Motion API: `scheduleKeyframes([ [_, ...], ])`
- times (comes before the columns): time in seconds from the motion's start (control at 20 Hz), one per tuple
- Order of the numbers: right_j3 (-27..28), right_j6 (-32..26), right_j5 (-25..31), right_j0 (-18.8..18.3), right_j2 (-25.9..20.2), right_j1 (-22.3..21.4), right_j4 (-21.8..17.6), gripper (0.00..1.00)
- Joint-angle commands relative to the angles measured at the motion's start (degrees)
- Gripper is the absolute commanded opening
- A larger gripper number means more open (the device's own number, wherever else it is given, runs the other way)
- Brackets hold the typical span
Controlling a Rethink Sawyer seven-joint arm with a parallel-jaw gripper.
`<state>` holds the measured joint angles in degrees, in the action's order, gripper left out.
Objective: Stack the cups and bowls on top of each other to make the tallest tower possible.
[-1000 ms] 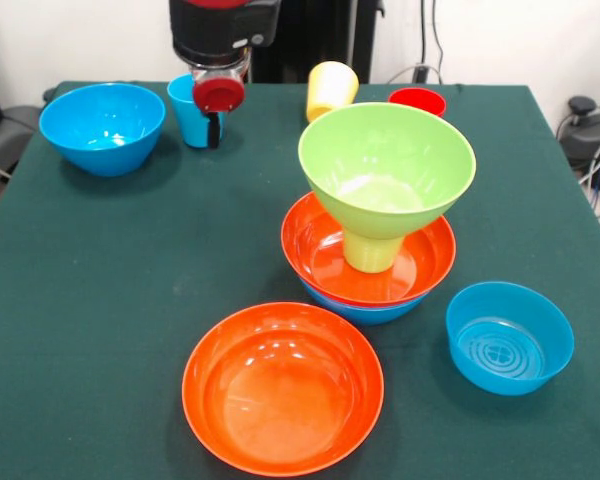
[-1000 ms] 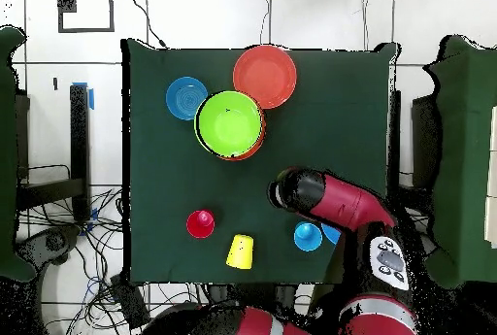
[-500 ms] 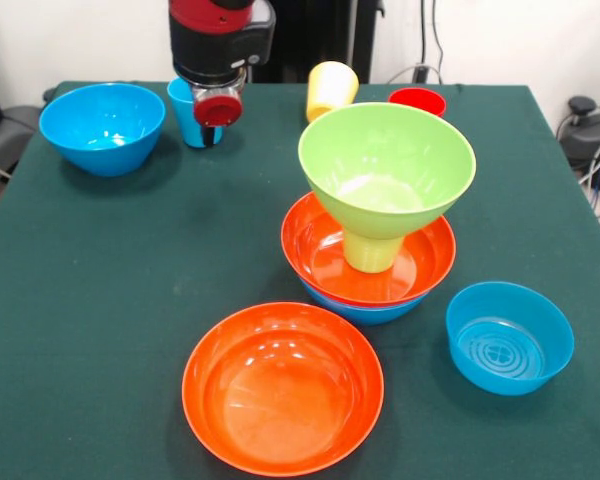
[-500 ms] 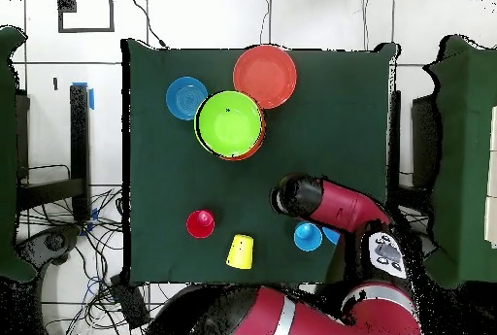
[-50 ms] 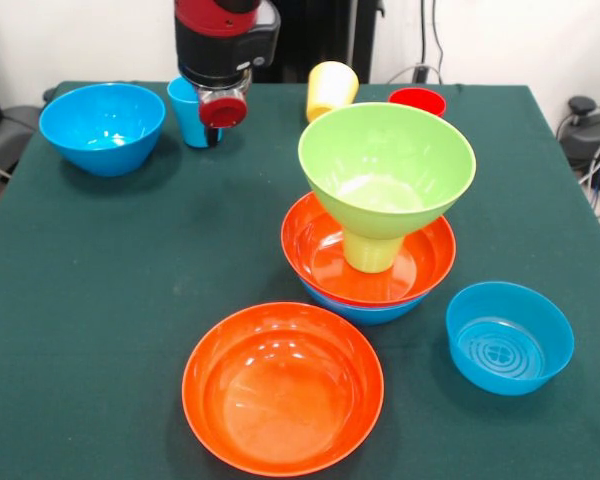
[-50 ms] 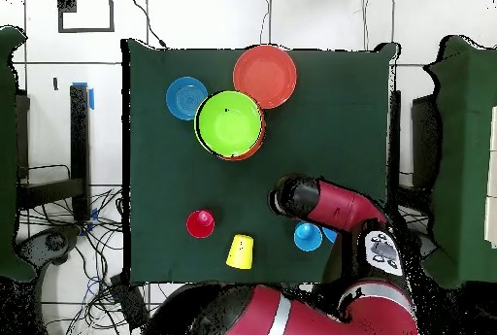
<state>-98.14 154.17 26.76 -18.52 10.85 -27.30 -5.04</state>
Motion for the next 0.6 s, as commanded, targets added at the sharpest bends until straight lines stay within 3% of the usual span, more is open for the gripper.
scheduleKeyframes([
  [0.05, 1.0, -2.6, -2.1, 2.1, -4.0, 0.2, -4.0, 0.0],
  [0.1, 1.0, -2.7, -3.2, 2.4, -3.7, 0.1, -4.6, 1.0],
  [0.35, 1.4, -3.0, 0.1, 1.4, -4.1, -0.7, -3.7, 1.0],
  [0.6, 0.0, -3.1, -0.9, 0.4, -4.6, -0.8, -3.8, 1.0],
])
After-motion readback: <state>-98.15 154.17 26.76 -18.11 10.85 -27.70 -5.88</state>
